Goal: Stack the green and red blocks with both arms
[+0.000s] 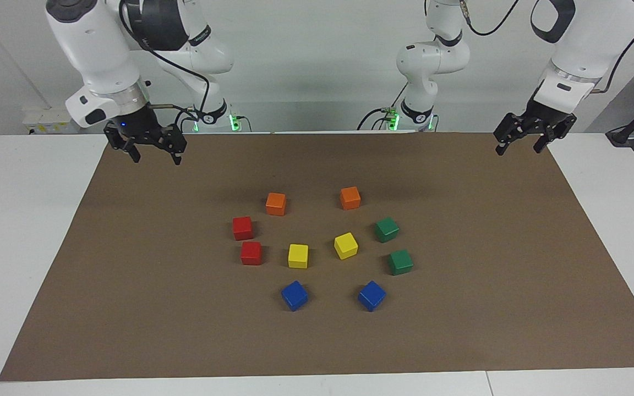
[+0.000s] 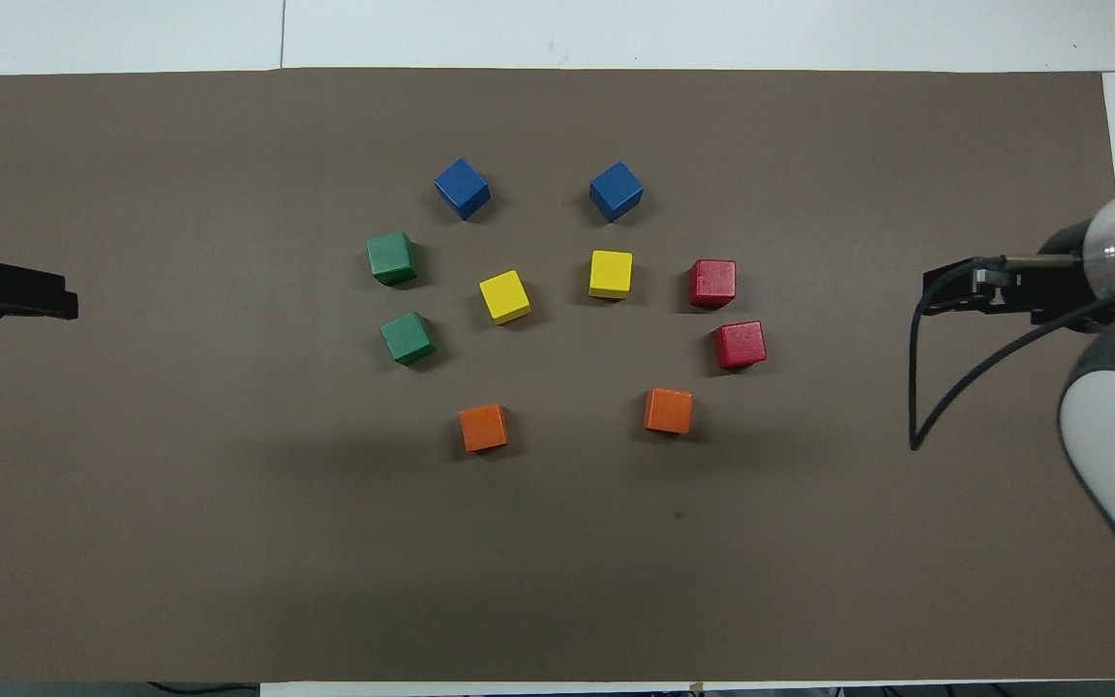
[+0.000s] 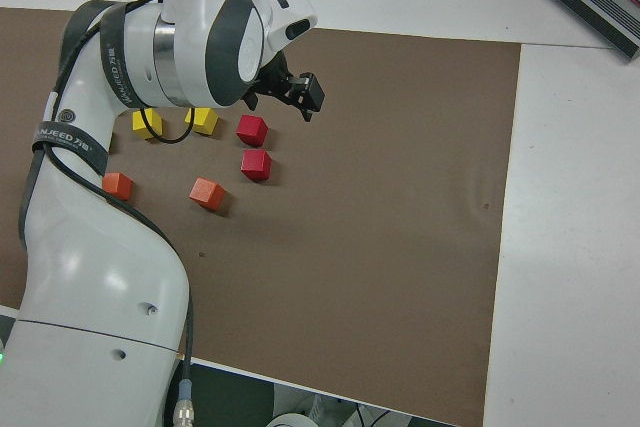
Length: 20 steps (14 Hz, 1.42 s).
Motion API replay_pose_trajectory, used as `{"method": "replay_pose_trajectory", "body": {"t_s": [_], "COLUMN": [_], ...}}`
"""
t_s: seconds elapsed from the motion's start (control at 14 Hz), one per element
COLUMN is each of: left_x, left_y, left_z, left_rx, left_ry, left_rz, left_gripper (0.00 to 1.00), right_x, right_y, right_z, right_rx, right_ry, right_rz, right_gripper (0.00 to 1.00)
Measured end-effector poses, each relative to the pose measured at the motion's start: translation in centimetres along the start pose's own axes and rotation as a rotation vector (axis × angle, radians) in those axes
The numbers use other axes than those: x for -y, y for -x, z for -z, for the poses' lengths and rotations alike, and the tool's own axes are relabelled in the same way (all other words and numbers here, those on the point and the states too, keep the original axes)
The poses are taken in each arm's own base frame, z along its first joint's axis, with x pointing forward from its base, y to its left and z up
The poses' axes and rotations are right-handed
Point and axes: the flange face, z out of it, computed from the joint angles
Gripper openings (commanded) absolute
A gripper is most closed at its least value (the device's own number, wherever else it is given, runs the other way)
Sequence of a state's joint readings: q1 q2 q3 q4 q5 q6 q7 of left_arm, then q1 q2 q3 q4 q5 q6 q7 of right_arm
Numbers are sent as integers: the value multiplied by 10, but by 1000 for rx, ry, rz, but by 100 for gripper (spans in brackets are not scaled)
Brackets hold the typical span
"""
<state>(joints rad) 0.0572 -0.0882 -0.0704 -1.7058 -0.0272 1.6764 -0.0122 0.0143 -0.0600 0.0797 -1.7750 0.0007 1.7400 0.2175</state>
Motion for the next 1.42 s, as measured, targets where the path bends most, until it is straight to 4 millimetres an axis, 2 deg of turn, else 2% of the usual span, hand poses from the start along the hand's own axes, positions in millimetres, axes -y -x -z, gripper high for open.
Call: {"method": "replay_pose_trajectory", "body": {"t_s": [0.14, 0.21, 0.28, 0.5, 0.64, 0.85, 0.93, 1.07, 1.21, 1.42], "left_x": [-3, -9, -23, -102, -148, -206, -218, -224, -227, -238], "left_y": [1, 2, 3, 11, 20, 22, 19, 12, 7, 5], "left_z": [-1, -4, -11, -44, -75, -136, -157, -188, -207, -232], "left_rx": [4, 9, 10, -6, -1, 34, 42, 58, 64, 73], "left_ry": [3, 6, 9, 20, 26, 25, 24, 19, 16, 12], "left_rz": [8, 22, 30, 45, 54, 196, 231, 277, 323, 365], "left_gripper": [100, 100, 100, 100, 100, 100, 100, 99, 99, 98], "right_x": [22, 32, 42, 81, 100, 117, 119, 121, 118, 116], "right_y": [3, 4, 6, 5, -2, -10, -10, -8, -1, 4], "right_z": [-20, -31, -42, -85, -118, -157, -167, -187, -201, -211], "right_rx": [-19, -21, -22, -58, -68, -71, -78, -93, -90, -74], "right_ry": [-6, -8, -9, -32, -46, -56, -60, -66, -61, -52], "right_rz": [-15, -15, -5, -32, -59, -48, -44, 5, 62, 116], "right_gripper": [100, 100, 100, 100, 100, 100, 100, 100, 100, 100]}}
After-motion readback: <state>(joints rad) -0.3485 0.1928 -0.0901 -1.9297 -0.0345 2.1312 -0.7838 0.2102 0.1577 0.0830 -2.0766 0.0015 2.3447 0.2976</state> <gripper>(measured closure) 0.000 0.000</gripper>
